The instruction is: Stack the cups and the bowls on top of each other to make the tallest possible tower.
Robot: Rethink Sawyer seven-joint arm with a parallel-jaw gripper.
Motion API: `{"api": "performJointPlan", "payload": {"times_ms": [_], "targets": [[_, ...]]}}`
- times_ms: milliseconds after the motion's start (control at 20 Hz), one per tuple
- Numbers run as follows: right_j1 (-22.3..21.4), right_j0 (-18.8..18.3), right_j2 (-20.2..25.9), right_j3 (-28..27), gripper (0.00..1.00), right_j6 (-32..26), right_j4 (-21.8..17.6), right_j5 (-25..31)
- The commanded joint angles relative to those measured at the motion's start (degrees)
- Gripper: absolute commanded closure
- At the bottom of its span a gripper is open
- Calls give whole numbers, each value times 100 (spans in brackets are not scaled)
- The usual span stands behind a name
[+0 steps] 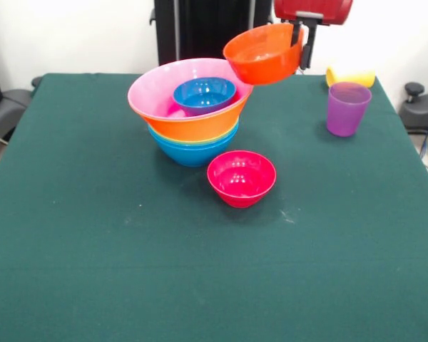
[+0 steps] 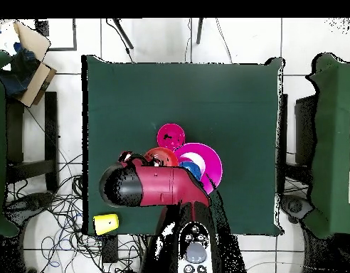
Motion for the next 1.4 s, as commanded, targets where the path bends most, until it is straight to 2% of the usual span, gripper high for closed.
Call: {"api": "performJointPlan", "payload": {"times_ms": [50, 450, 800, 950, 1200, 1400], "targets": [[109, -19, 486, 183, 100, 116, -120, 458], [75, -347, 569, 237, 100, -190, -243, 441], [-365, -834, 666, 434, 100, -641, -404, 771], [-282, -962, 738, 433, 100, -663, -491, 681], [-112, -992, 811, 453, 100, -536, -626, 456], [20, -835, 765, 385, 100, -293, -689, 354]]}}
